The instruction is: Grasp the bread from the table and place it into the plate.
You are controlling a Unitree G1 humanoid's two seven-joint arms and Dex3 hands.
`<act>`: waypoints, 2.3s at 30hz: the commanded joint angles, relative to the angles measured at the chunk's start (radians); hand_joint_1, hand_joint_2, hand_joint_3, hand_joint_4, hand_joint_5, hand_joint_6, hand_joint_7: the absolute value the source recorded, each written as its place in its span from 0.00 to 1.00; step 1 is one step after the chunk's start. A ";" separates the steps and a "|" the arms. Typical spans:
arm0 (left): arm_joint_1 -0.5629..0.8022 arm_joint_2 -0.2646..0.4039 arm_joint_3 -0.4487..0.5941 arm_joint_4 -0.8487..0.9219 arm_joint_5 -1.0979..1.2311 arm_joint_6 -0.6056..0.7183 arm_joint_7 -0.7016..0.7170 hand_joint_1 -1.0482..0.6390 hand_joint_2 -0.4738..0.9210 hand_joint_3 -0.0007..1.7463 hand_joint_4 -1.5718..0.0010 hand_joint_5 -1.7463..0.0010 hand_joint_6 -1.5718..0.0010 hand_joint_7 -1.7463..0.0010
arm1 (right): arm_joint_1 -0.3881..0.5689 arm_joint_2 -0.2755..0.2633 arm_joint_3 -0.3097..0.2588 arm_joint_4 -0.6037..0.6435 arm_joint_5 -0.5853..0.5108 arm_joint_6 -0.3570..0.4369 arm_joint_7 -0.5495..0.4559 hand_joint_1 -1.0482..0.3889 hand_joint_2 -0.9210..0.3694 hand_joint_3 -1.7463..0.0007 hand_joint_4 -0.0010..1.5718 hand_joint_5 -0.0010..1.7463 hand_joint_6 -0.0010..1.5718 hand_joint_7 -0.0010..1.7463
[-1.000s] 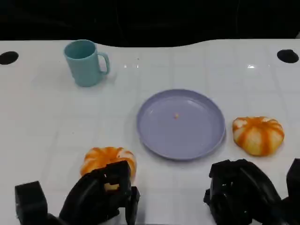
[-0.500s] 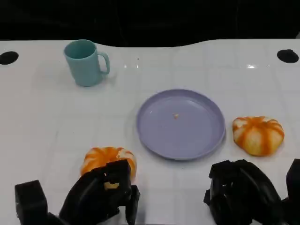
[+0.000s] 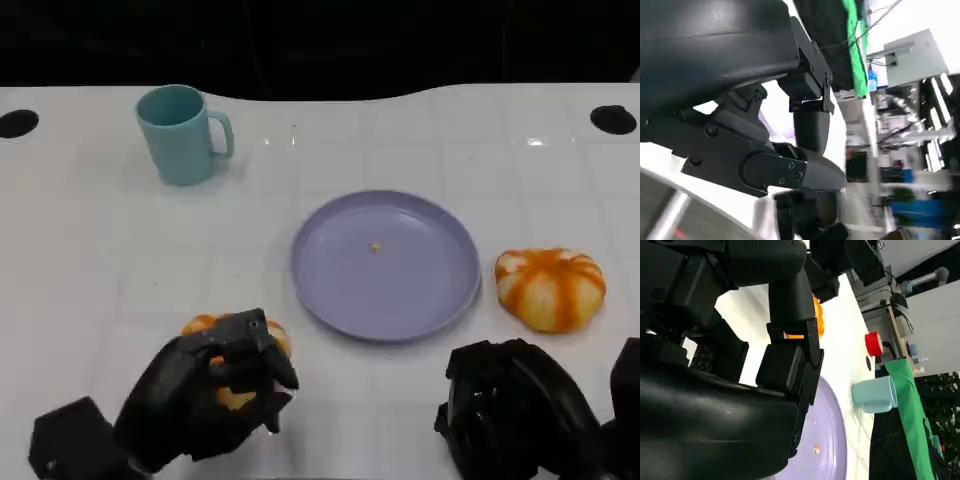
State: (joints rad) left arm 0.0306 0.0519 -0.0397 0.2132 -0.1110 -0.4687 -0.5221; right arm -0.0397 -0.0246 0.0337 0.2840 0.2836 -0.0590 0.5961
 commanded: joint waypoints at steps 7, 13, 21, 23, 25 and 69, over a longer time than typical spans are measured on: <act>0.013 0.129 -0.007 -0.162 0.220 0.007 0.126 0.19 0.98 0.05 0.69 0.33 0.82 0.60 | -0.002 -0.009 -0.008 -0.010 0.006 0.013 -0.008 0.00 0.73 0.17 0.98 0.76 1.00 0.57; 0.028 0.195 -0.017 -0.256 0.411 0.036 0.211 0.16 0.99 0.02 0.83 0.41 0.86 0.68 | -0.003 -0.007 -0.009 -0.009 0.017 0.022 -0.002 0.00 0.74 0.16 0.98 0.76 1.00 0.57; 0.051 0.250 -0.040 -0.386 0.704 0.094 0.337 0.16 1.00 0.02 0.99 0.43 0.88 0.79 | -0.005 -0.006 -0.010 -0.007 0.014 0.022 -0.004 0.00 0.74 0.16 0.98 0.76 1.00 0.56; 0.052 0.261 -0.051 -0.401 0.746 0.105 0.351 0.17 1.00 0.01 1.00 0.43 0.89 0.80 | -0.005 -0.005 -0.011 -0.006 0.018 0.023 -0.002 0.00 0.75 0.16 0.97 0.76 1.00 0.56; 0.051 0.276 -0.063 -0.414 0.810 0.113 0.374 0.17 0.98 0.01 1.00 0.45 0.91 0.81 | -0.006 -0.007 -0.010 -0.004 0.017 0.021 0.003 0.00 0.75 0.16 0.98 0.76 1.00 0.56; -0.120 0.185 -0.412 -0.214 1.404 0.703 0.422 0.30 0.81 0.00 0.90 0.62 0.83 0.98 | -0.017 -0.001 -0.011 0.015 0.012 0.002 0.002 0.00 0.73 0.17 0.98 0.76 1.00 0.56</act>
State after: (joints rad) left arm -0.0668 0.2388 -0.4490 -0.0197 1.2997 0.2080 -0.1130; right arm -0.0487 -0.0184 0.0337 0.2968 0.2859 -0.0534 0.5959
